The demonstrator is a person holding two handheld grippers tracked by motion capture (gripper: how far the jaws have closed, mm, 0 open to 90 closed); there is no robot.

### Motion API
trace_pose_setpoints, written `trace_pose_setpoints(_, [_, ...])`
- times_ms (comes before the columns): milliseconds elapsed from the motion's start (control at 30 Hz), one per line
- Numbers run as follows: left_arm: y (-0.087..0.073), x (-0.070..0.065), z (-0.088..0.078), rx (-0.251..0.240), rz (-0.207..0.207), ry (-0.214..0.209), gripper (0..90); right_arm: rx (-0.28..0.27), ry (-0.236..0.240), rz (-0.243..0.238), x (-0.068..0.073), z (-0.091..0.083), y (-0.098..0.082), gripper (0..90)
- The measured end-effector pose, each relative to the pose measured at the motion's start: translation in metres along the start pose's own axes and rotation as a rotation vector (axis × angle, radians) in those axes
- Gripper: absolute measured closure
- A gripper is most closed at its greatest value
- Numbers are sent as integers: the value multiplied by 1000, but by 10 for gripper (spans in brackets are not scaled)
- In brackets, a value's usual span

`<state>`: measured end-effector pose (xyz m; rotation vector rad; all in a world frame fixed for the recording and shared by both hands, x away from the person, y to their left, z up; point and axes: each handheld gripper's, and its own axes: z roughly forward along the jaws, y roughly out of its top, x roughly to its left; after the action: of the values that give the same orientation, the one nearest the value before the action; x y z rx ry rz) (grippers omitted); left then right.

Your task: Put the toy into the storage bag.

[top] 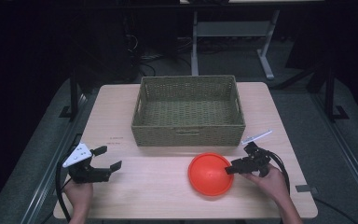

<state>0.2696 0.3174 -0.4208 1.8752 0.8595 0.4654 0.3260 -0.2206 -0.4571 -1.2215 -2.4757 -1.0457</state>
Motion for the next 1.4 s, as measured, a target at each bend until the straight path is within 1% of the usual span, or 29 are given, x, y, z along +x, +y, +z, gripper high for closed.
trace_pose_setpoints(33, [0,0,0,1,-2,0,126,13,5,1,0,2,0,455])
trace_pose_setpoints(133, [0,0,0,0,1,2,126,28,13,-1,0,6,1,474])
trace_pose_setpoints(233, [0,0,0,-2,-5,3,126,26,22,-7,0,8,2,490])
trace_pose_setpoints(300, [0,0,0,-2,-6,3,126,25,30,0,0,9,3,503])
trace_pose_setpoints(400, [0,0,0,-3,-2,2,127,26,27,-3,1,11,5,525])
trace_pose_setpoints(500, [0,0,0,-3,-2,3,126,15,10,-11,1,11,6,628])
trace_pose_setpoints(533, [0,0,0,-3,-2,3,127,15,10,-11,1,11,6,628])
trace_pose_setpoints(567, [0,0,0,-5,-3,3,126,4,4,-12,1,9,6,690])
trace_pose_setpoints(667, [1,0,0,-2,5,3,126,-16,30,10,1,5,6,733])
trace_pose_setpoints(733, [0,0,0,0,1,3,126,-25,32,3,1,4,6,744])
trace_pose_setpoints(767, [1,0,0,2,4,3,126,-23,35,14,2,4,6,757])
trace_pose_setpoints(800, [1,0,0,2,10,4,127,-27,44,20,2,3,7,771])
trace_pose_setpoints(833, [1,-1,0,-1,4,4,127,-38,59,20,4,0,9,803])
trace_pose_setpoints(867, [1,-1,0,-1,4,4,126,-49,66,11,7,-2,11,813])
trace_pose_setpoints(900, [1,-1,0,-3,4,6,127,-54,73,8,10,-3,13,817])
trace_pose_setpoints(933, [1,-1,0,-3,4,6,127,-54,73,8,10,-3,13,817])
trace_pose_setpoints(967, [1,-1,-1,-3,4,7,126,-50,73,-13,17,-6,17,818])
trace_pose_setpoints(1033, [1,0,-1,-4,2,7,127,-55,74,-17,22,-9,19,819])
trace_pose_setpoints(1100, [1,0,-1,-4,4,7,127,-61,60,-21,26,-12,22,820])
trace_pose_setpoints(1300, [0,0,-2,-9,4,8,126,-81,41,-17,32,-24,25,820])
trace_pose_setpoints(1400, [0,0,-2,-6,4,9,127,-93,42,-15,34,-29,26,820])
